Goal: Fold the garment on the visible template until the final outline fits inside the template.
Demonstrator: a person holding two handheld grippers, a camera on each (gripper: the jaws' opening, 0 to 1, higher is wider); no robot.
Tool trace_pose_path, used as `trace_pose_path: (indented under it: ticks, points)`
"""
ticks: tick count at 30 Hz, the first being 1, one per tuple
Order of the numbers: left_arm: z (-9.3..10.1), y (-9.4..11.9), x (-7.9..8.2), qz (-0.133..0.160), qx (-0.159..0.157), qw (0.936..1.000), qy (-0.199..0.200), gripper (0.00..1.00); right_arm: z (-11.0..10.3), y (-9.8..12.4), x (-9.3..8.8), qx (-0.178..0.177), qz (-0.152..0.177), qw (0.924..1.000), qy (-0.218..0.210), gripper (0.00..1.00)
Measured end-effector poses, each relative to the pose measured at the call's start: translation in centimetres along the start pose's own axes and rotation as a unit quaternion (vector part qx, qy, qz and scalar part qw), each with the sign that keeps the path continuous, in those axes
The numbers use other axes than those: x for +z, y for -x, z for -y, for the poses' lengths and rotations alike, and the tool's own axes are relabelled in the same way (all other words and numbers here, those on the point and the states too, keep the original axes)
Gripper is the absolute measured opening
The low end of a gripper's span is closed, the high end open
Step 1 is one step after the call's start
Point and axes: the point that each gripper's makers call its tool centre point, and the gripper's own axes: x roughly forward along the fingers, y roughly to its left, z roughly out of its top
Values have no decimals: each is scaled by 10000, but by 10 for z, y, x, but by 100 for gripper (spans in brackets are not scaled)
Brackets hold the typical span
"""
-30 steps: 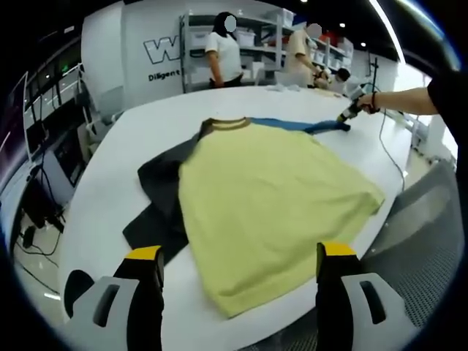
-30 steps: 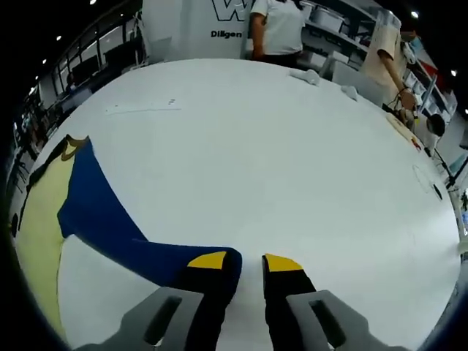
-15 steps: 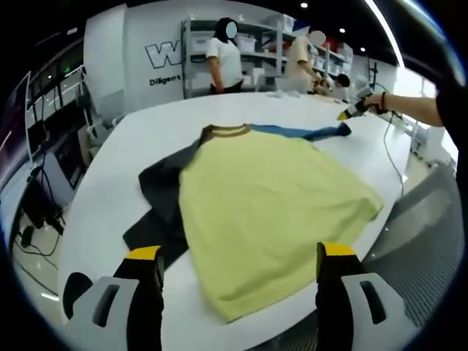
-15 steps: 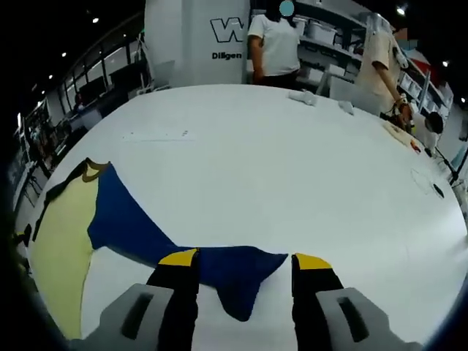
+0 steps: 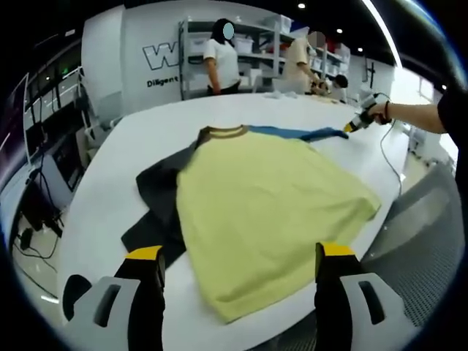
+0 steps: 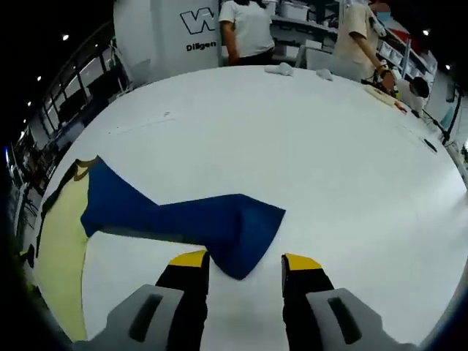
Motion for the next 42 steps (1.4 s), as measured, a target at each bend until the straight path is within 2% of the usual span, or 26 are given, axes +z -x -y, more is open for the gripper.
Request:
trace_pose_path:
  ticks: [5, 9, 10, 11, 12, 15, 17, 20, 23, 31, 34, 36, 38, 40, 42]
  points:
    - [0, 0, 0, -11, 5, 10000, -11, 81, 4, -13, 1, 0, -3, 9999, -169, 23]
    - [-1, 0, -1, -23, 25, 10000, -27, 82, 10, -22, 5, 8, 72, 9996, -291, 7]
    - [-2, 0, -1, -21, 44, 10000, -28, 82, 11, -23, 2, -58, 3, 9996, -271, 5]
    - [-3, 1, 0, -5, 77, 10000, -36, 82, 15, -23, 7, -133, 111, 9998, -69, 3]
    - [-3, 1, 0, 2, 86, 10000, -32, 82, 11, -20, 2, -103, -28, 9999, 61, 0]
    - [-4, 1, 1, 28, 110, 9999, -39, 82, 10, -19, 3, -33, -107, 9998, 153, 0]
    - [-4, 1, 1, 32, 106, 9999, -43, 82, 10, -16, 1, -13, -274, 9992, 288, 0]
    - [-5, 2, 2, 67, 112, 9999, -38, 82, 10, -6, 1, -51, -365, 9972, 645, 0]
    - [-6, 1, 1, 70, 106, 9999, -33, 82, 5, 7, 1, -38, -431, 9959, 792, 0]
    - [-3, 1, 3, 107, 66, 9999, -33, 82, -2, 39, 13, -127, -277, 9944, 1012, 0]
    - [-3, 2, 4, 122, 59, 9999, -15, 82, -1, 46, 12, -173, -359, 9931, 1106, 0]
    - [-2, 2, 4, 118, 44, 9999, -10, 81, -4, 52, 9, -145, -416, 9926, 1129, 0]
    - [-1, 3, 6, 134, 43, 9999, -28, 82, -7, 57, -3, -92, -712, 9905, 1170, 0]
    - [0, 3, 6, 142, 31, 9999, -21, 82, -8, 57, -10, -97, -757, 9895, 1228, 0]
    - [1, 3, 7, 147, 19, 9999, -22, 82, -5, 54, -20, -73, -943, 9884, 1187, 0]
